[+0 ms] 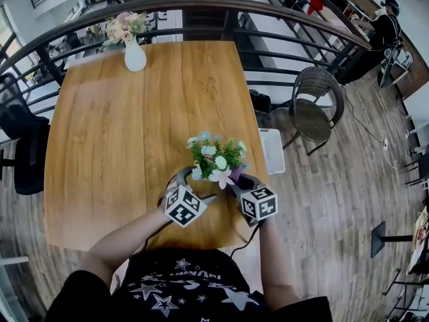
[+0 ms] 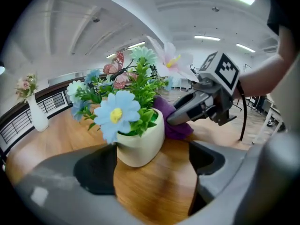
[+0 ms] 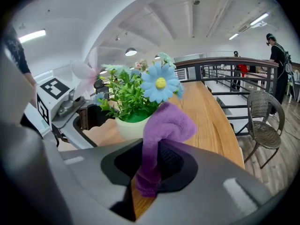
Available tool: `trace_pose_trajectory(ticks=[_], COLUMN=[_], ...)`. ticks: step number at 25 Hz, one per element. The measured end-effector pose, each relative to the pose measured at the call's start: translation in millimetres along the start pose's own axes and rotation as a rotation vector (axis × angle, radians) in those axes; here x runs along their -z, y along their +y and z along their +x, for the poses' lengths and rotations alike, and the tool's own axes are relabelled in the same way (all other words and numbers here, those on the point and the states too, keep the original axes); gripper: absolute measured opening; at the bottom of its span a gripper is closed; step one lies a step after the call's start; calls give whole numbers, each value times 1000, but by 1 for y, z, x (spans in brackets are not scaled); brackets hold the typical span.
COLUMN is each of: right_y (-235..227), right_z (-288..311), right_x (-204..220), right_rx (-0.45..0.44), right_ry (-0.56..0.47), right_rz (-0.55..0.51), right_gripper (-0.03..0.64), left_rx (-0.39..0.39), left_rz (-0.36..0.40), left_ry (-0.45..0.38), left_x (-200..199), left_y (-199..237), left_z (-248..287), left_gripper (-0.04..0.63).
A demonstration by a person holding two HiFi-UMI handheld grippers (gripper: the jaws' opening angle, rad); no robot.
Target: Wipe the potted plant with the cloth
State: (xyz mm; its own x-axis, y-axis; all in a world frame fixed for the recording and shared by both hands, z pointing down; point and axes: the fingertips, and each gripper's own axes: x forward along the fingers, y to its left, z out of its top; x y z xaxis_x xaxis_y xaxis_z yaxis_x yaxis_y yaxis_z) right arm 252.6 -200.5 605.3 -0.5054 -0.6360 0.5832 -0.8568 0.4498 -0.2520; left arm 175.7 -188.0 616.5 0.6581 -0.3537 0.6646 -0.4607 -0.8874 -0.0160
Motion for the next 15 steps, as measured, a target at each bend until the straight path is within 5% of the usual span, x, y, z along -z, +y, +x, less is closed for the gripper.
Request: trace_pose_trajectory(ticks=[4, 9, 15], right_y=[-5, -6, -2], right_z=[1, -1, -2], right_x=[1, 1, 1], right_rx=[19, 24, 8], right_ry=[5, -5, 18], right_rz=[5, 12, -6], right_gripper=[83, 83, 83], left_rx=[49, 123, 312], left_rz=[69, 288, 393], left_ry=[24, 26, -31], left_x=[15, 32, 12], left_y=[1, 37, 44], left_z=[-7, -16, -9], left_gripper=[500, 500, 500])
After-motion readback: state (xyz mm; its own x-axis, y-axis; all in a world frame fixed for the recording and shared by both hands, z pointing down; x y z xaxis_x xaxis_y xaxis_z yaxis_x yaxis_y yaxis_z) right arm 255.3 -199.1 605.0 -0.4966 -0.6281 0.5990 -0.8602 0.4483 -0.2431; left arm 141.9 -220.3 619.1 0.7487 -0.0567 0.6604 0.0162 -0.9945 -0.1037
